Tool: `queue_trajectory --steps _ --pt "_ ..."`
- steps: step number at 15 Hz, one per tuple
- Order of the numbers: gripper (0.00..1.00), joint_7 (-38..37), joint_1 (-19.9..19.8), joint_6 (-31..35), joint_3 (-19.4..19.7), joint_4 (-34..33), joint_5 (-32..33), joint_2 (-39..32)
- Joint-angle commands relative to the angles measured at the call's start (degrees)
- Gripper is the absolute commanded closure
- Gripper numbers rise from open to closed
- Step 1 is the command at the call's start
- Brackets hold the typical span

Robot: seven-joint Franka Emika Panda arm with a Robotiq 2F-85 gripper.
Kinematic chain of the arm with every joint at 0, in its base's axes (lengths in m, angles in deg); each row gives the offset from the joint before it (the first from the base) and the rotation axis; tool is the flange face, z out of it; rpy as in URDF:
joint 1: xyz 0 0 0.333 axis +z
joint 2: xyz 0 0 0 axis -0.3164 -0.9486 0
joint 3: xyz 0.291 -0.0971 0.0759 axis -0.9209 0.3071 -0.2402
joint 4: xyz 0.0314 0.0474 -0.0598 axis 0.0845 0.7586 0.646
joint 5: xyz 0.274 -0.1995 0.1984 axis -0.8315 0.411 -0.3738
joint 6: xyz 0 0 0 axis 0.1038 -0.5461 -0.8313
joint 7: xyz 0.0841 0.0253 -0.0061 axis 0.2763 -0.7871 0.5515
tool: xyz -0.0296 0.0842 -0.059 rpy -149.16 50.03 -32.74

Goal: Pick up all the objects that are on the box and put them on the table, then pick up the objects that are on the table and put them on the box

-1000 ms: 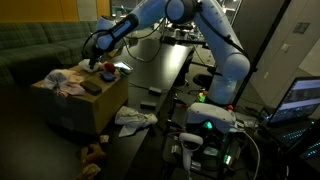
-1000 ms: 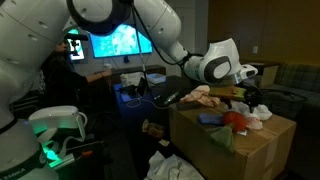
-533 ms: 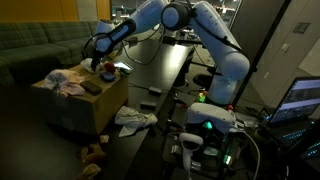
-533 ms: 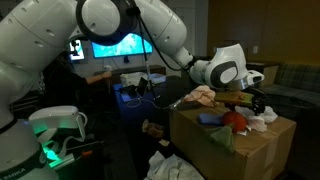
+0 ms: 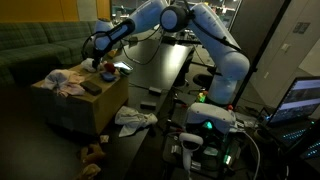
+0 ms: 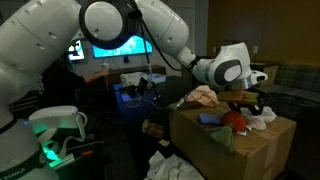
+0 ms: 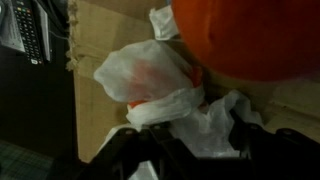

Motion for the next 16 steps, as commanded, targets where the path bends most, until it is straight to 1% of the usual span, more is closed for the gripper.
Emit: queue_trajectory --steps 1,4,5,7,8,9,10,11,12,16 --pt "0.75 2.46 -1.00 -1.70 -1.17 -1.88 0.15 -0.33" --pt "0.96 3.82 -1.54 -0.48 -2.16 0.22 -0.22 1.95" --pt "0.99 4.10 -1.65 0.27 -2.54 1.17 -0.33 2.96" --pt "1.00 4.83 -2.02 1.90 -3.64 3.02 -0.71 5.10" --pt "0.97 4.90 -1.98 3.32 -3.87 4.19 -0.62 6.42" --pt "0.98 5.15 -2.03 4.51 -4.16 5.15 -0.55 7.61" --pt "1.00 4.87 -1.90 5.97 -4.03 6.21 -0.31 8.83" --pt "0.98 4.70 -2.01 6.83 -4.08 7.25 -0.34 10.30" --pt "0.98 4.51 -2.12 8.02 -4.00 8.63 -0.30 11.79" --pt "0.98 3.72 -3.26 9.50 -3.17 17.10 -0.46 19.99"
